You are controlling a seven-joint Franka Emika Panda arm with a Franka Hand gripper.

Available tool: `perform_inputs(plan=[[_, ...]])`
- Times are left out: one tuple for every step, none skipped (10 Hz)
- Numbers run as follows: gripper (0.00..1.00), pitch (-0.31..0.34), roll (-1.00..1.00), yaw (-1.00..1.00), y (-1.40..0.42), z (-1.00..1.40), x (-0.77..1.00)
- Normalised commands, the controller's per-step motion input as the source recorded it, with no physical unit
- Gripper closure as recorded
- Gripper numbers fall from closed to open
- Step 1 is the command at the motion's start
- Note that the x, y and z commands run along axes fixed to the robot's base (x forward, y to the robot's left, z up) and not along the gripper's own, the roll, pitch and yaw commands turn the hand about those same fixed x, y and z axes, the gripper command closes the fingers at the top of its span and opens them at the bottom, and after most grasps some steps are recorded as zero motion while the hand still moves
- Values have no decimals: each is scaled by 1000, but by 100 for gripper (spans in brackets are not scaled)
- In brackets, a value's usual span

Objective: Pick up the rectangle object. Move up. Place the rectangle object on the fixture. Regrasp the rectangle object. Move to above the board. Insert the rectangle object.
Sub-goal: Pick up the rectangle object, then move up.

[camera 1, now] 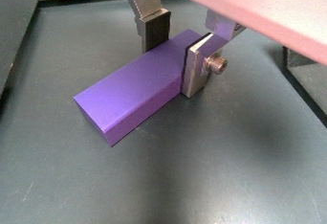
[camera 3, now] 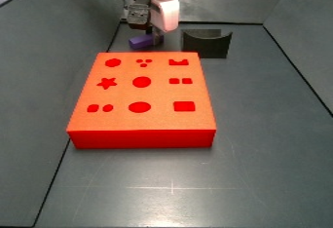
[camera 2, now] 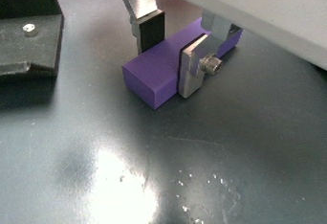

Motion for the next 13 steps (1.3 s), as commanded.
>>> perform_inputs(plan=[[100,0,0,0,0,0,0],[100,0,0,0,0,0,0],[100,0,0,0,0,0,0],[100,0,0,0,0,0,0],[100,0,0,0,0,0,0],[100,0,0,0,0,0,0],[100,0,0,0,0,0,0],[100,0,0,0,0,0,0],[100,0,0,0,0,833,0],[100,24,-1,-2,43,766,-26],[100,35,-1,-7,36,699,-23],[100,46,2,-12,21,521,-17],[100,46,6,-14,17,419,-18]])
